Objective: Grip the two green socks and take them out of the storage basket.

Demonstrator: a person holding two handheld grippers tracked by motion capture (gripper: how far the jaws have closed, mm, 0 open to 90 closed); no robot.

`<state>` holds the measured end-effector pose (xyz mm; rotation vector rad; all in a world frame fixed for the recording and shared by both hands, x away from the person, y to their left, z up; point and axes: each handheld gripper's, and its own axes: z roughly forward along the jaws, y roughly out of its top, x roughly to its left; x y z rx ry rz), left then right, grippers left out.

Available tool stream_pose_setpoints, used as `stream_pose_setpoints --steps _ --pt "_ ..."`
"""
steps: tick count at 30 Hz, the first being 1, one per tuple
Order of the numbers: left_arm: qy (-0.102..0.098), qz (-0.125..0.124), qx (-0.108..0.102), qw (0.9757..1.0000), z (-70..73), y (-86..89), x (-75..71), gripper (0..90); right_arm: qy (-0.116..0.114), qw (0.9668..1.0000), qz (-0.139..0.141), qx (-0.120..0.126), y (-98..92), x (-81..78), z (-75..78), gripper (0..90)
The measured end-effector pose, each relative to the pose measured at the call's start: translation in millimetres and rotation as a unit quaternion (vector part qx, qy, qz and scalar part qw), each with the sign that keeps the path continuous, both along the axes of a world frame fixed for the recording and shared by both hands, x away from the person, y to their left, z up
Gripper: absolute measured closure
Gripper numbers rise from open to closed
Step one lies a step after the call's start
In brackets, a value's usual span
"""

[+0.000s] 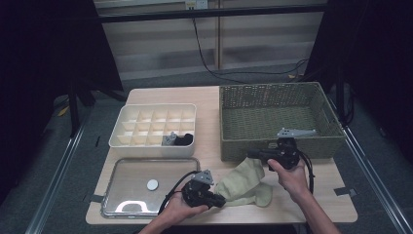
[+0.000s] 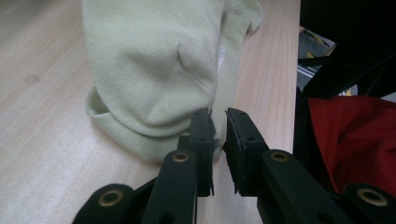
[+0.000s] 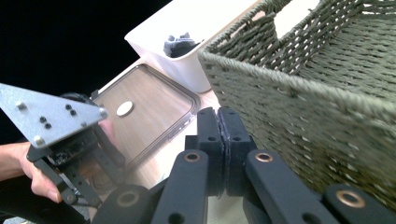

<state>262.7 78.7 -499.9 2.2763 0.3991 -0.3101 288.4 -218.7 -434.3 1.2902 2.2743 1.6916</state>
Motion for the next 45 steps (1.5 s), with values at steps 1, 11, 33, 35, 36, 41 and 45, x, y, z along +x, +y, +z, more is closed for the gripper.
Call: stream_pose_setpoints --steps 1,11,33,35,36,41,45 --pt "0.001 0.000 0.001 1.0000 -0.1 -0.2 0.0 80.9 0.003 1.0000 -0.001 0.000 1.4 0.8 0.2 88.8" --pt "0.001 -0.002 -0.001 1.0000 -0.5 -0.8 -0.6 79.6 -0.004 1.0000 -0.001 -0.002 11.2 14.1 9.2 88.8" --pt "0.017 0.011 -0.061 0.9979 18.3 -23.8 10.5 81.1 -0.003 0.9999 0.008 0.008 24.3 3.1 -3.7 88.8" --pt "0.016 0.006 -0.055 0.9983 18.2 -35.0 12.2 81.2 -0.002 1.0000 0.007 0.006 23.5 2.7 -6.1 88.8" --pt "0.017 0.004 -0.057 0.9982 16.6 -40.3 13.6 81.1 0.001 1.0000 0.006 0.005 23.2 2.3 -6.1 88.8" --pt "0.023 0.021 -0.049 0.9983 8.7 -55.8 22.9 80.7 -0.003 1.0000 0.010 0.001 21.2 -3.7 -5.5 88.8" --pt "0.026 0.029 -0.038 0.9985 2.9 -61.8 28.3 78.7 -0.003 0.9999 0.014 0.004 21.2 -15.1 -8.8 88.7"
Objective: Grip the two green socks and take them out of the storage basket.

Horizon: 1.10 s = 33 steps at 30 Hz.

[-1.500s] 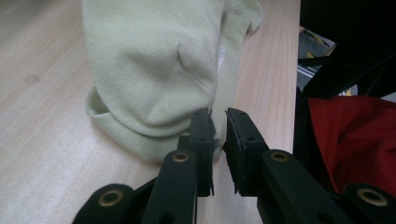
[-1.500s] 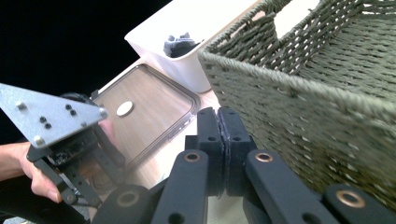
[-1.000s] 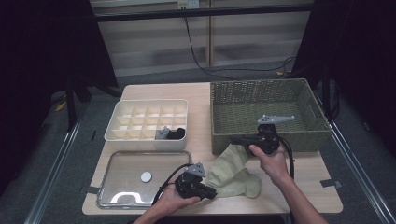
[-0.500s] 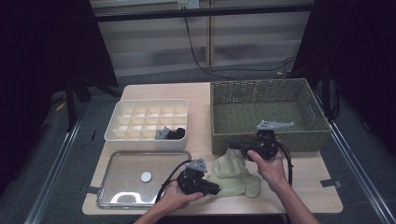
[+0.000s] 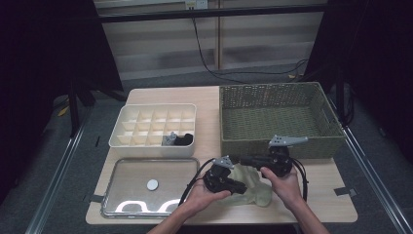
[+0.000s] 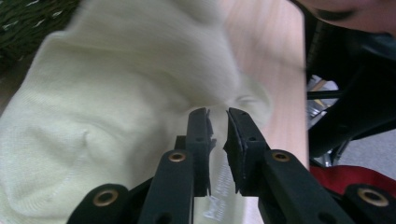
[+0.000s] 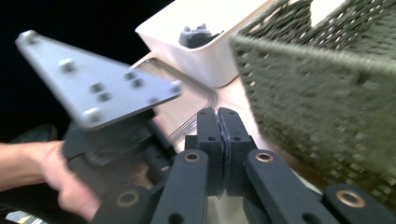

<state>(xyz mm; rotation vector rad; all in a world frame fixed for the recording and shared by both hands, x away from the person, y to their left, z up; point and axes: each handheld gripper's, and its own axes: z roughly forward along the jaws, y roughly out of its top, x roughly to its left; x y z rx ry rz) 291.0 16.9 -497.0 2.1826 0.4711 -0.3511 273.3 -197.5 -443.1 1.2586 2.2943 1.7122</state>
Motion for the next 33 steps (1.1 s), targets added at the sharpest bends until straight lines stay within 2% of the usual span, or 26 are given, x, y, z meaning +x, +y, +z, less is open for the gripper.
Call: stream_pose_setpoints --steps 3,4,6,7,8,9,10,16,20,21,26,33 --pt "-0.012 -0.003 0.021 0.9997 -2.0 -3.8 0.0 77.1 0.000 1.0000 0.002 -0.001 -1.4 -7.9 -4.2 88.7" --pt "-0.016 0.003 0.029 0.9994 -3.0 -4.2 -0.3 76.9 0.002 1.0000 0.003 -0.002 -2.0 -10.5 -4.1 88.7" --pt "-0.017 0.007 0.034 0.9993 -4.4 -3.9 -0.2 76.8 0.003 1.0000 0.005 -0.001 -3.8 -16.3 -4.0 88.7" --pt "-0.015 0.006 0.025 0.9996 -6.3 -4.0 0.1 76.8 0.005 1.0000 0.006 -0.003 -4.6 -19.1 -4.5 88.6" --pt "-0.019 0.012 0.034 0.9992 -5.3 -4.0 -0.2 76.8 0.006 0.9999 0.008 -0.005 -5.2 -21.9 -5.5 88.6" --pt "-0.016 0.010 0.029 0.9994 -5.9 -4.2 -0.2 76.8 0.008 0.9999 0.009 -0.007 -5.7 -24.2 -6.5 88.6" --pt "-0.021 0.013 0.035 0.9991 -5.2 -4.4 -0.9 76.8 0.011 0.9999 0.009 -0.009 -6.2 -27.5 -7.7 88.6" --pt "-0.031 0.014 0.039 0.9987 -5.0 -4.0 -2.7 77.1 0.029 0.9993 0.012 -0.020 -9.9 -51.3 -20.2 88.5" --pt "-0.029 0.010 0.027 0.9992 -5.7 -1.0 -4.1 76.6 0.037 0.9989 0.011 -0.025 -14.5 -61.7 -24.6 88.4" --pt "-0.031 0.014 0.033 0.9989 -4.7 0.5 -4.7 76.4 0.038 0.9989 0.009 -0.027 -16.0 -64.3 -25.6 88.4" --pt "-0.034 0.019 0.036 0.9986 0.4 12.2 -3.9 75.1 0.056 0.9976 0.012 -0.039 -18.3 -75.2 -34.8 87.8" --pt "-0.041 0.031 0.028 0.9983 8.9 33.9 -4.0 74.7 0.065 0.9964 0.020 -0.052 -16.6 -82.8 -38.7 84.3"
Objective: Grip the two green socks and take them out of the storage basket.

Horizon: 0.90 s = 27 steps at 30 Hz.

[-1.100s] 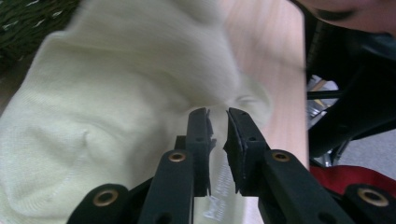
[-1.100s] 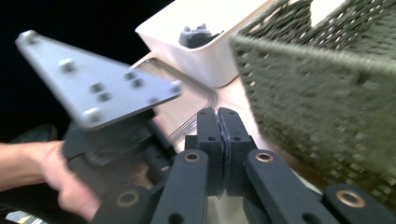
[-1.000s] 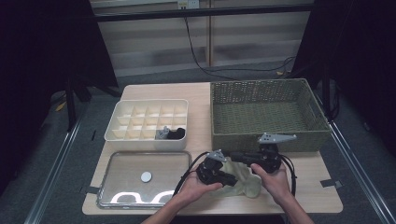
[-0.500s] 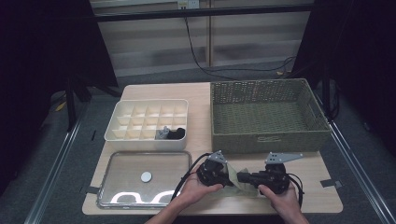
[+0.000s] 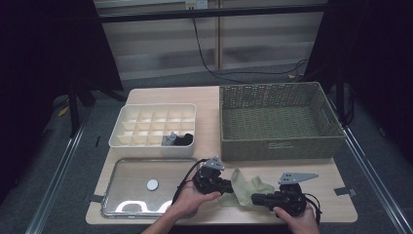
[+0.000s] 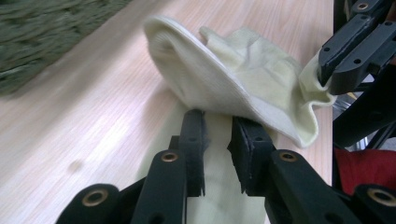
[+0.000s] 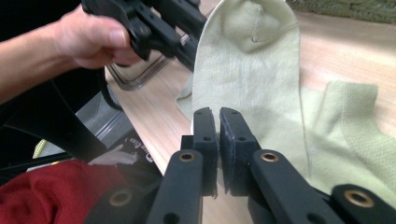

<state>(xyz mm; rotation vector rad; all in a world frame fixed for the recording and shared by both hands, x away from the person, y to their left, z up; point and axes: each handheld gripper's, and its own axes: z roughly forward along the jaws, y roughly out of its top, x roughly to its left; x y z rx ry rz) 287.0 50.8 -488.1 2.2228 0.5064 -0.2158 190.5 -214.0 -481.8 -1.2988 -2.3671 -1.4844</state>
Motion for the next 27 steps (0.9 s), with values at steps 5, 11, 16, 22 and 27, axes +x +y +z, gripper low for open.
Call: stream_pose_setpoints --steps 5,11,16,22,27 --pt "-0.006 0.017 -0.011 0.9998 6.3 18.1 3.8 74.5 0.002 1.0000 0.003 0.003 0.3 -3.7 -0.4 79.9" --pt "-0.002 0.037 -0.027 0.9989 12.1 38.6 7.6 74.5 -0.005 0.9999 -0.005 0.014 -3.4 -5.2 4.7 74.8" --pt "-0.008 0.017 -0.028 0.9994 13.2 36.2 -1.0 75.3 -0.012 0.9998 -0.007 0.015 -1.6 2.6 9.6 74.9" --pt "-0.012 -0.019 0.006 0.9997 1.9 16.1 -8.5 75.8 -0.012 0.9997 -0.010 0.021 -5.2 1.3 10.1 74.5" --pt "-0.017 -0.022 0.026 0.9993 -6.8 9.2 -10.4 76.7 -0.005 0.9998 -0.016 0.011 -10.1 2.8 4.7 75.5"
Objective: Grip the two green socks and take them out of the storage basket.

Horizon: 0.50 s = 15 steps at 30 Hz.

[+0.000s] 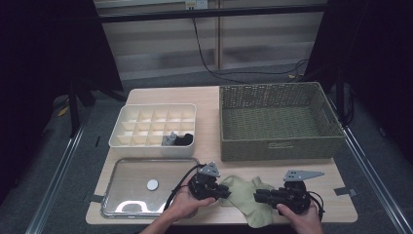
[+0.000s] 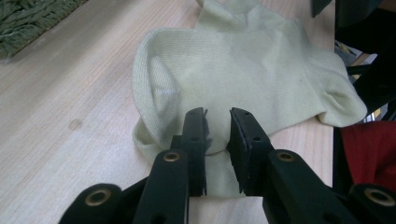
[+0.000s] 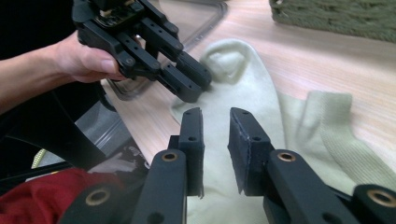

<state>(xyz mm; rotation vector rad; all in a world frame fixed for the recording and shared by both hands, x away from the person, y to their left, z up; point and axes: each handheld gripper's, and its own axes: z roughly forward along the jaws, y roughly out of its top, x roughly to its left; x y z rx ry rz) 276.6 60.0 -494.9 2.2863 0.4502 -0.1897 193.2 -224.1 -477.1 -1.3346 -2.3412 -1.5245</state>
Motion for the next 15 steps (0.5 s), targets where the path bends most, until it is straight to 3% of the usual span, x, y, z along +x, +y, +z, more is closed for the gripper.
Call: stream_pose_setpoints --steps 2,3,5,9,12,13,15 --pt "-0.014 0.001 0.006 0.9999 0.5 -0.2 0.1 77.6 0.002 1.0000 -0.003 -0.003 -2.4 1.0 -2.1 75.6" --pt "-0.010 0.004 -0.002 0.9999 -0.8 0.2 0.7 77.6 0.003 1.0000 -0.005 -0.005 -3.5 1.8 -2.9 75.8" --pt "-0.011 0.008 0.008 0.9999 0.2 3.2 3.3 77.6 0.004 0.9999 -0.009 -0.007 -5.5 3.8 -4.1 76.2" --pt "-0.005 0.016 0.001 0.9999 0.2 12.3 6.8 77.1 0.007 0.9998 -0.011 -0.018 -6.5 5.0 -5.9 76.6" --pt "0.003 0.014 -0.014 0.9998 4.3 20.8 9.9 74.6 0.008 0.9995 -0.013 -0.028 -9.0 2.8 -6.7 76.7" --pt "0.006 0.017 -0.030 0.9994 7.7 23.3 11.5 74.5 0.009 0.9995 -0.015 -0.027 -10.2 2.3 -6.6 76.7" --pt "0.002 0.018 -0.039 0.9991 14.7 27.0 15.4 74.6 0.007 0.9995 -0.015 -0.027 -13.1 1.5 -6.6 76.7"
